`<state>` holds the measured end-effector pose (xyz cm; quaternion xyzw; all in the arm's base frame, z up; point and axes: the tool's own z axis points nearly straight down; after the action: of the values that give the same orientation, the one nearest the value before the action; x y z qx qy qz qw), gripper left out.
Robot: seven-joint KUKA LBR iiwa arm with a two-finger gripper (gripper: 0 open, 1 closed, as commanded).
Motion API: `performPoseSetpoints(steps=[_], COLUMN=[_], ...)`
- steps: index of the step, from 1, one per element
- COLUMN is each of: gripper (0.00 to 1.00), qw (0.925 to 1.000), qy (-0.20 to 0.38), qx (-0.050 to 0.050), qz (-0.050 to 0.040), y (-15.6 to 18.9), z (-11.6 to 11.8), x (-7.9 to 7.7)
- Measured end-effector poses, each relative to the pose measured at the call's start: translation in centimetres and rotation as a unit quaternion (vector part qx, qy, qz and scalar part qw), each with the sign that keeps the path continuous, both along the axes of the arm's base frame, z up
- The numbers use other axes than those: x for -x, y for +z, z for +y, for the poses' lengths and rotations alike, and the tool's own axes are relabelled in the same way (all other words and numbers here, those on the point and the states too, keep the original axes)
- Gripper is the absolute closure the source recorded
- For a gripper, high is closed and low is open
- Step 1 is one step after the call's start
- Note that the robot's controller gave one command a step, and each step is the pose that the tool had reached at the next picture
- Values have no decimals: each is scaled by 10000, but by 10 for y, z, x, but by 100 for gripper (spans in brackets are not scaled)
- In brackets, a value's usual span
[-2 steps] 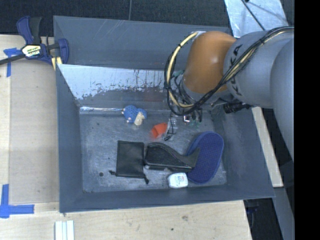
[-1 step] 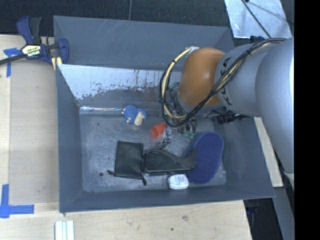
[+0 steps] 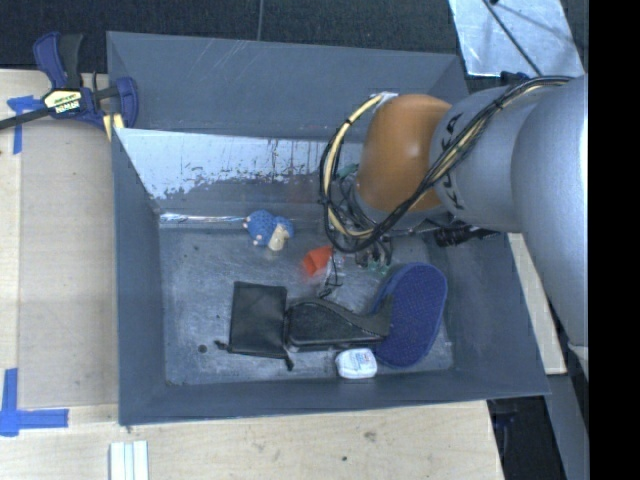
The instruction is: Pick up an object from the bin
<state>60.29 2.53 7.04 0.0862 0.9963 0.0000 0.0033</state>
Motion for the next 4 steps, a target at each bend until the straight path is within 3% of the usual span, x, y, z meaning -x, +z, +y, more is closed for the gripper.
performPoseSetpoints(steps=[1, 2, 4], gripper=[100, 100, 100], qw=[10000, 10000, 10000], qy=[5, 13, 29], qx=[-1, -3, -2], qz=[-12, -21, 0], y=[1, 64, 97], z=[0, 0, -1], x=[-1, -3, -7])
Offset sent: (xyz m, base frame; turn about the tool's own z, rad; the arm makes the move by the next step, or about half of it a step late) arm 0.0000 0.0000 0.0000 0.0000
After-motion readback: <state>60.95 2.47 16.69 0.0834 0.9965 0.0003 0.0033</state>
